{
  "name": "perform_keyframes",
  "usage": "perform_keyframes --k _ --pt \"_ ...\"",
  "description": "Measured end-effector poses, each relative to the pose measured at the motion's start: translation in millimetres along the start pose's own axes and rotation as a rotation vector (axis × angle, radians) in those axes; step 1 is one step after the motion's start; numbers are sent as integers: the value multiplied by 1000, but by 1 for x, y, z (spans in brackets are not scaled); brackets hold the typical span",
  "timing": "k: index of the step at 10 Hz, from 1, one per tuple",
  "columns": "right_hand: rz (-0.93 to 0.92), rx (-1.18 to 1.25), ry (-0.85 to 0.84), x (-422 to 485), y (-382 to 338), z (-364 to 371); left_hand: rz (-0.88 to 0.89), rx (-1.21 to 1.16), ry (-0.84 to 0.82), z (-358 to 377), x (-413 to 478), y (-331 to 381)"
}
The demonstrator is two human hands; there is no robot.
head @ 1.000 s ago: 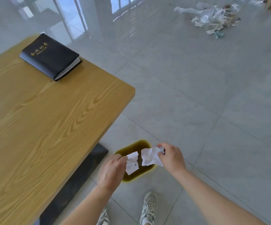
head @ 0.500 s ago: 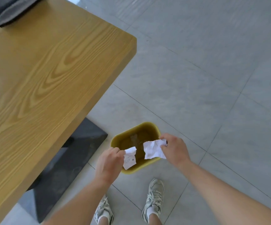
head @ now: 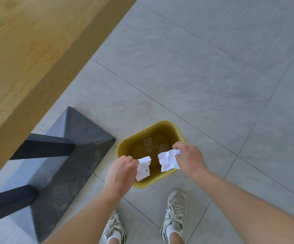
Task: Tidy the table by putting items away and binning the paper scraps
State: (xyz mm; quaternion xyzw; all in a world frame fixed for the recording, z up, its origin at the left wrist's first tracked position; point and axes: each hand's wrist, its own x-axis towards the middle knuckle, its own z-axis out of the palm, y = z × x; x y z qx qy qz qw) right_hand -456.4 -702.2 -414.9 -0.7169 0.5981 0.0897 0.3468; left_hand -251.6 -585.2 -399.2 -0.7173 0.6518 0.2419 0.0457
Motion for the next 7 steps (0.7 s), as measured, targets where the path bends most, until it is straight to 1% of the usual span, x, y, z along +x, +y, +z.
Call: perform_keyframes --k 4,5,6,7 --pt "14 19 59 14 15 28 -49 7 16 31 13 -7" --pt "24 40 62 15 17 32 -55 12 37 35 12 -7" --pt "4 42 87 16 20 36 -47 -30 81 38 13 -5" --pt "18 36 79 18 18 36 -92 18 55 44 15 -3"
